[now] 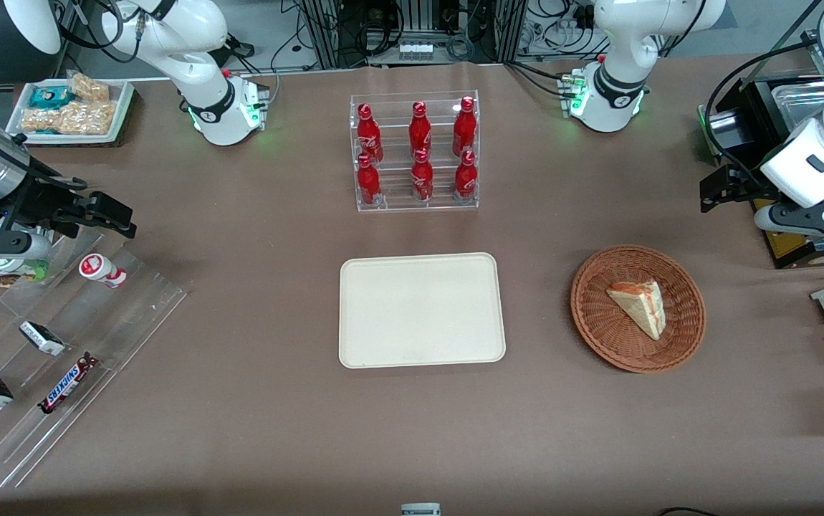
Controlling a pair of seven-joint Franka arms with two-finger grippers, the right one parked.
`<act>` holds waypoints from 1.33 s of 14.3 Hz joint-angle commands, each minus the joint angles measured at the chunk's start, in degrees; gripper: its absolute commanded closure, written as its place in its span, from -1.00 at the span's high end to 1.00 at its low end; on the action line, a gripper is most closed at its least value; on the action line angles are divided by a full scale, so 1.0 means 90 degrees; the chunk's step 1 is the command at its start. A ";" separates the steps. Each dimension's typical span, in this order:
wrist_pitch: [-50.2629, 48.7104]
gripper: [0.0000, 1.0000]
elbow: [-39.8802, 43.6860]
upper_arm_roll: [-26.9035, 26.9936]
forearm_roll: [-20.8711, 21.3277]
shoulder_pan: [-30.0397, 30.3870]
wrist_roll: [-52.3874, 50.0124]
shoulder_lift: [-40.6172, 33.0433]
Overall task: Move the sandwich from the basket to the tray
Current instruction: 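Move the left gripper down over the sandwich in the wicker basket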
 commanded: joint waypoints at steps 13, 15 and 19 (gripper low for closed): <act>0.0378 1.00 -0.0492 0.0000 0.0038 0.0031 0.0023 0.0242; 0.1147 1.00 -0.1125 0.0000 0.0038 0.0031 0.0013 0.0252; 0.2876 1.00 -0.2425 0.0009 0.0038 0.0119 -0.0348 0.0262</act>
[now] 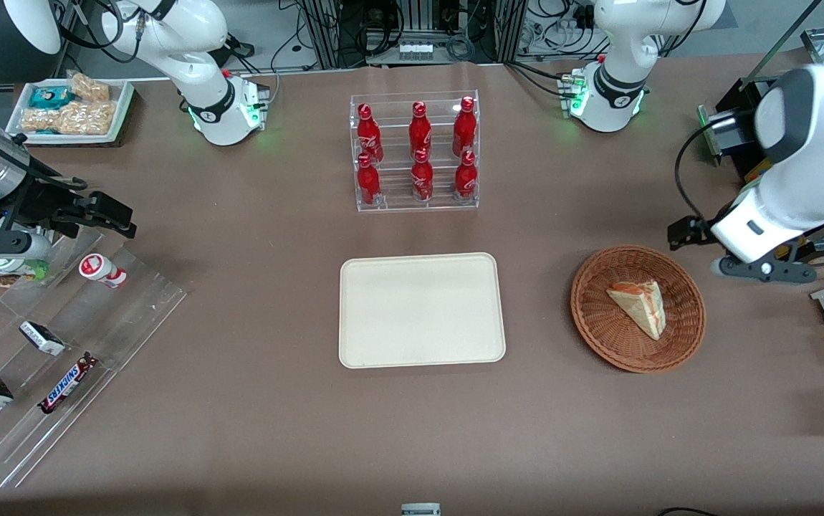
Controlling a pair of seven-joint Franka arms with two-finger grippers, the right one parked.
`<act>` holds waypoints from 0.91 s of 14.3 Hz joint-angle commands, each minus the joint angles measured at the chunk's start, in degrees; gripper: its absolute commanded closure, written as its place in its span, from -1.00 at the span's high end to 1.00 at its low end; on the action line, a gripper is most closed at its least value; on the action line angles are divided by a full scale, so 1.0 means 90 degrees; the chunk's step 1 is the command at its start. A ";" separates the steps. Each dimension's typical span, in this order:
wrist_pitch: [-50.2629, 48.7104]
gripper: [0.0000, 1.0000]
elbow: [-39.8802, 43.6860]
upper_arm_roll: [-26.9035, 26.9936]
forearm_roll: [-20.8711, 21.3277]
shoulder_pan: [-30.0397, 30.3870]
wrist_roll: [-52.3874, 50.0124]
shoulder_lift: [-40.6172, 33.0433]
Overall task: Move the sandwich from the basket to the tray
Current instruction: 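Move the left gripper down over the sandwich in the wicker basket, then close the left gripper on the wrapped sandwich and lift it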
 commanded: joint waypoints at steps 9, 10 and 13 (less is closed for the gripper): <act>0.2932 1.00 -0.1171 0.0008 0.0018 0.0047 -0.3905 0.0922; 0.3157 1.00 -0.1171 0.0008 0.0017 0.0038 -0.4531 0.1059; 0.3481 1.00 -0.1171 0.0008 0.0037 0.0018 -0.5912 0.1470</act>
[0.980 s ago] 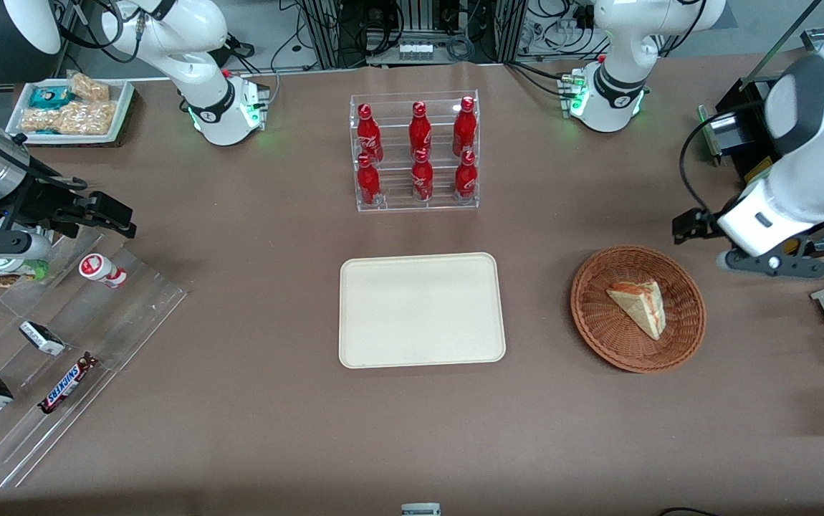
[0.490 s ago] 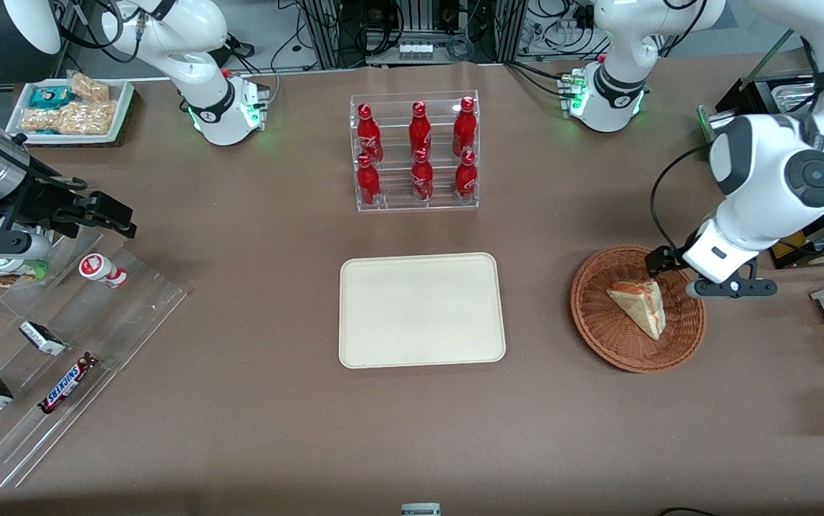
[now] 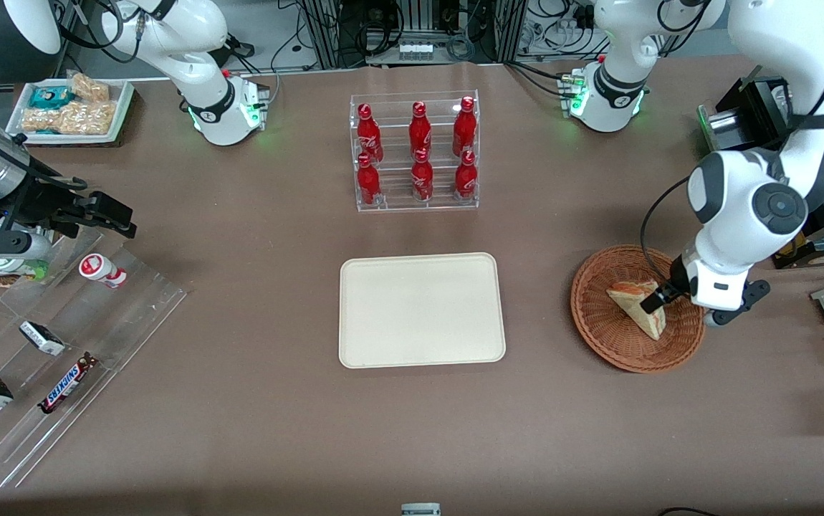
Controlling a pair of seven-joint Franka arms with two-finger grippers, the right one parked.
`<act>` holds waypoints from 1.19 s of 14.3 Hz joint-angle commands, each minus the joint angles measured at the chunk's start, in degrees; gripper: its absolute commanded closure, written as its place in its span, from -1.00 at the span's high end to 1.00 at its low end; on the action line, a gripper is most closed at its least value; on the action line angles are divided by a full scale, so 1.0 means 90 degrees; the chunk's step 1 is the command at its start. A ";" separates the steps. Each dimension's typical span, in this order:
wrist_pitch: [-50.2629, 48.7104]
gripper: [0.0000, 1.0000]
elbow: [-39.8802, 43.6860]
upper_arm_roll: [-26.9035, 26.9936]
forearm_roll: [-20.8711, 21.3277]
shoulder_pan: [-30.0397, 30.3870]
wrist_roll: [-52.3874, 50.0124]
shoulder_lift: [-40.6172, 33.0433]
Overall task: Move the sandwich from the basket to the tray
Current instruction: 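Close the left gripper on the wrapped sandwich and lift it, then carry the sandwich with the left gripper over the cream tray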
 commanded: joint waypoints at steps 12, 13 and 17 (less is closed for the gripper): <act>-0.1459 -0.83 0.1025 -0.0299 0.0007 -0.0120 -0.0723 0.0373; -0.1685 -0.83 0.1260 -0.0378 -0.0012 -0.0188 -0.0752 0.0412; -0.1688 -0.82 0.1711 -0.0486 -0.0120 -0.1249 -0.0870 0.0636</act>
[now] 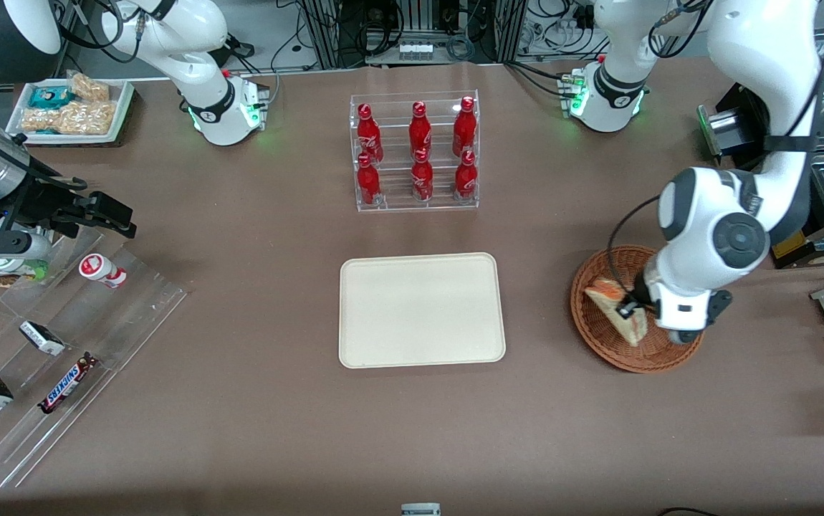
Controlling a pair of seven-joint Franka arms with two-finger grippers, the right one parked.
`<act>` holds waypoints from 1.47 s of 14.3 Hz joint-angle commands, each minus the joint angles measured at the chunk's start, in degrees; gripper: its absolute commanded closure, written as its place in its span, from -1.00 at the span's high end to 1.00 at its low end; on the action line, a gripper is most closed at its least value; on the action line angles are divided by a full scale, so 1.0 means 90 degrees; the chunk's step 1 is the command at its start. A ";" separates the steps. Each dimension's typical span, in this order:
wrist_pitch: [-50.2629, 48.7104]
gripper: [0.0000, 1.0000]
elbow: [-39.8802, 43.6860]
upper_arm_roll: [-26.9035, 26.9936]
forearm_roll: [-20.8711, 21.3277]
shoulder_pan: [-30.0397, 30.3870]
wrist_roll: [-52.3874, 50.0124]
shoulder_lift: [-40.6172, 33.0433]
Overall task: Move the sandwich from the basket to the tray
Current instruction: 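Carry the sandwich with the left gripper over the cream tray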
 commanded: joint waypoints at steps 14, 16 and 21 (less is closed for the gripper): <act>0.0438 -0.80 0.3721 0.0024 0.0733 -0.3281 0.0185 0.3238; 0.0641 -0.80 0.3752 -0.0044 0.0645 -0.3282 0.0185 0.3386; 0.1052 0.05 0.3468 -0.0113 0.0235 -0.3272 0.0224 0.3396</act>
